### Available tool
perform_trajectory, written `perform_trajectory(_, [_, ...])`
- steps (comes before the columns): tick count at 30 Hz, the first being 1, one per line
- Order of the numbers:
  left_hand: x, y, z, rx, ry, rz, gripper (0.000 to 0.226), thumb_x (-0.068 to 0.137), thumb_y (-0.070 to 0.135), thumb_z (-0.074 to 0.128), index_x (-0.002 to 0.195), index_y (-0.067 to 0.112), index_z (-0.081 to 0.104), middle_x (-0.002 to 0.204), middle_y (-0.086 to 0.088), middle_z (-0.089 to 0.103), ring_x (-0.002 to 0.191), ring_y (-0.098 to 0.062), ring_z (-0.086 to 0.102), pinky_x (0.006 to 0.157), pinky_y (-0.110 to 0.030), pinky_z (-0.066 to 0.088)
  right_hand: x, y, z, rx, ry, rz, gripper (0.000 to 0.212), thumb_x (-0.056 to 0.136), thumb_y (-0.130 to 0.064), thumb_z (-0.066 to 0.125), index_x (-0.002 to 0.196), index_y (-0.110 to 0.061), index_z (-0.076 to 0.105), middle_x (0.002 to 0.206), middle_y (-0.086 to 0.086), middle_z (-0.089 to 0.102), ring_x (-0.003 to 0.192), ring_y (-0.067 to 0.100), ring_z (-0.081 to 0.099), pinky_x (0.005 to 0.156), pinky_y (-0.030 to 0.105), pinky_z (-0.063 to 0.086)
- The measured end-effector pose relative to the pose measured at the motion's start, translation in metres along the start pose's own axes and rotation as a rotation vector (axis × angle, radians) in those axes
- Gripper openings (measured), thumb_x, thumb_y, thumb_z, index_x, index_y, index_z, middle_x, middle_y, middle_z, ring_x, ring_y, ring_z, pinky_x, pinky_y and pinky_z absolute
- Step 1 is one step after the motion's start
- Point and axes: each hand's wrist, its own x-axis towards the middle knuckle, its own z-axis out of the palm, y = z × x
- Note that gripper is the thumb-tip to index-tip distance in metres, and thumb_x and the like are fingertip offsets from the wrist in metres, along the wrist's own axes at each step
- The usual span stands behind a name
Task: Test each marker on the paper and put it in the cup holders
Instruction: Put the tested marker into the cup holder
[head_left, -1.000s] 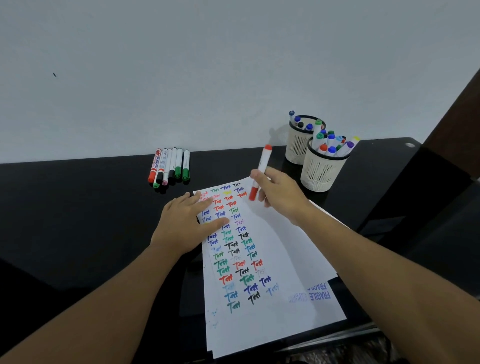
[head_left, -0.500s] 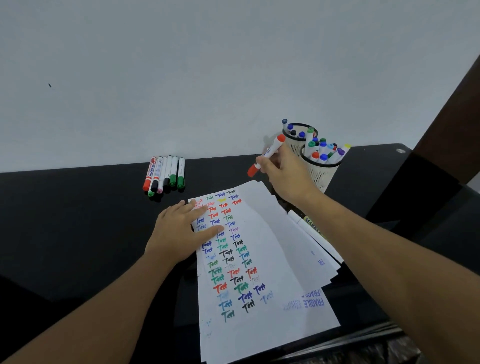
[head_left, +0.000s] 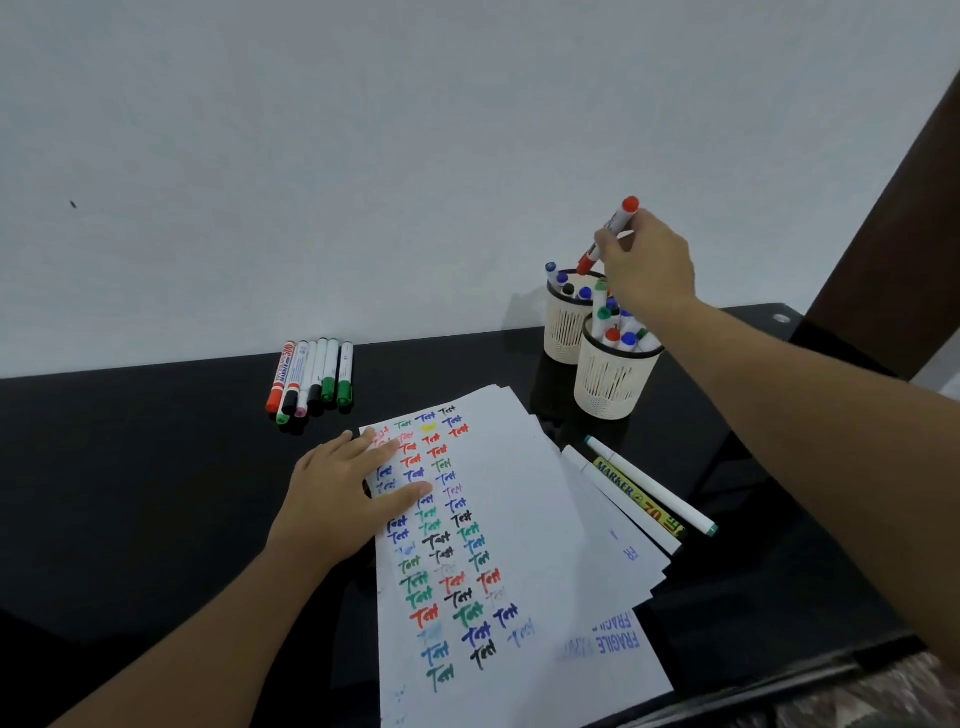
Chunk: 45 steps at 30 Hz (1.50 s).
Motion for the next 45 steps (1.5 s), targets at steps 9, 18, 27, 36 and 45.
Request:
perform_trajectory(9, [0.000,0.001,-0.001,-0.005,-0.001,-0.006,0.091,0.074,0.090,0.047,0.149,0.038,0.045,0.161,0.009,0.033,0.152,-0.012,0.021,0.123,-0.043,0.012,0.015,0.009,0.012,-0.068,-0.119,0.063,0.037,0.099,-0.049,0.060,0.124,-0.021,0.062,0.112,0.001,0.068,0.103,0.024,0.066,0.099,0.052,0.052])
perform_trajectory(18, [0.000,0.000,-0.001,-0.006,0.007,-0.009,0.092,0.074,0.091,0.047,0.149,0.038,0.045,0.161,0.009,0.033,0.152,-0.013,0.020,0.123,-0.043,0.012,0.009,0.009,0.013,-0.043,-0.116,0.037,0.027,0.099,-0.042,0.063,0.121,-0.025,0.062,0.100,-0.008,0.066,0.098,0.019,0.067,0.098,0.048,0.054])
perform_trajectory(27, [-0.001,0.003,-0.002,-0.033,0.021,-0.007,0.094,0.073,0.090,0.049,0.149,0.035,0.047,0.160,0.006,0.036,0.151,-0.015,0.023,0.123,-0.045,0.015,-0.047,-0.033,0.028,-0.029,-0.105,-0.267,0.016,0.100,-0.043,0.057,0.095,-0.029,0.064,0.076,-0.014,0.066,0.082,0.013,0.063,0.092,0.044,0.050])
perform_trajectory(36, [-0.003,0.001,0.002,-0.114,0.118,0.001,0.091,0.072,0.088,0.055,0.136,0.024,0.063,0.149,-0.003,0.052,0.140,-0.021,0.041,0.118,-0.046,0.032,-0.122,-0.054,0.111,-0.241,-0.661,-0.520,0.035,0.105,-0.037,0.054,0.140,-0.037,0.055,0.116,-0.006,0.064,0.105,0.016,0.062,0.098,0.046,0.050])
perform_trajectory(45, [0.006,-0.007,0.011,-0.079,0.133,0.052,0.082,0.076,0.090,0.045,0.129,0.033,0.067,0.138,0.006,0.061,0.132,-0.022,0.049,0.111,-0.050,0.038,-0.130,-0.082,0.184,-0.479,-0.737,-0.665,0.074,0.100,-0.012,0.058,0.157,-0.050,0.029,0.131,0.006,0.052,0.104,0.022,0.056,0.080,0.036,0.039])
